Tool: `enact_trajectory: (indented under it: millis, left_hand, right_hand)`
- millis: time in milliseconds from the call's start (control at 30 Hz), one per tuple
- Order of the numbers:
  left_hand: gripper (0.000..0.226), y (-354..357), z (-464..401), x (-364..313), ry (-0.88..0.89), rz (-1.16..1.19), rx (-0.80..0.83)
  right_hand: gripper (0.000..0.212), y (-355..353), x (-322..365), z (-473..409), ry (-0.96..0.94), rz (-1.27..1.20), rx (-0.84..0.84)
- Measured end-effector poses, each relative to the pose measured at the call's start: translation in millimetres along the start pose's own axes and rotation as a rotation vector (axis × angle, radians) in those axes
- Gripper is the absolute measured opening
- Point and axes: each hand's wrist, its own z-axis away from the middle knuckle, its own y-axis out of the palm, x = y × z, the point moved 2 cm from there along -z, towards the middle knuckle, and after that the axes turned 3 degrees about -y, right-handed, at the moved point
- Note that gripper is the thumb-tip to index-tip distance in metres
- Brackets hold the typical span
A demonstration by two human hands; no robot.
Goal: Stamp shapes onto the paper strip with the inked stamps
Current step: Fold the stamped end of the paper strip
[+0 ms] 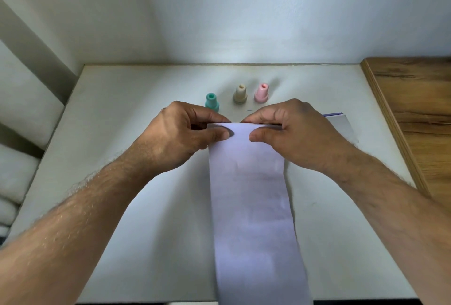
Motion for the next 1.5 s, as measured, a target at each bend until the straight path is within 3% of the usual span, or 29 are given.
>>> enact_trajectory:
  millis: [400,800,967,1067,1367,1500]
  left_hand:
    - [0.019,-1,-5,9,-0.162,0.262,0.082]
    - [0.012,9,-5,-1,-0.118,0.048,0.121]
    - [0.007,11,-8,-4,-0.098,-0.102,0.027]
    - [0.006,9,-9,-6,-0.103,-0.081,0.013]
    - [0.011,2,-11,-4,-0.143,-0.013,-0.018]
    - [0.005,0,-14,-3,-0.146,-0.013,-0.139]
  right_hand:
    - [0.009,-3,-13,-3,0.197,-0.517,-0.057]
    - [0.004,5,-10,-3,0.112,-0.258,-0.092]
    - [0.005,10,-5,-3,0.076,-0.187,-0.089]
    - [0.005,2,-10,-5,0.107,-0.200,-0.162]
    - [0.031,3,-13,-7,0.125,0.063,-0.219]
    - [0.023,4,-13,-9,0.130,0.020,-0.272]
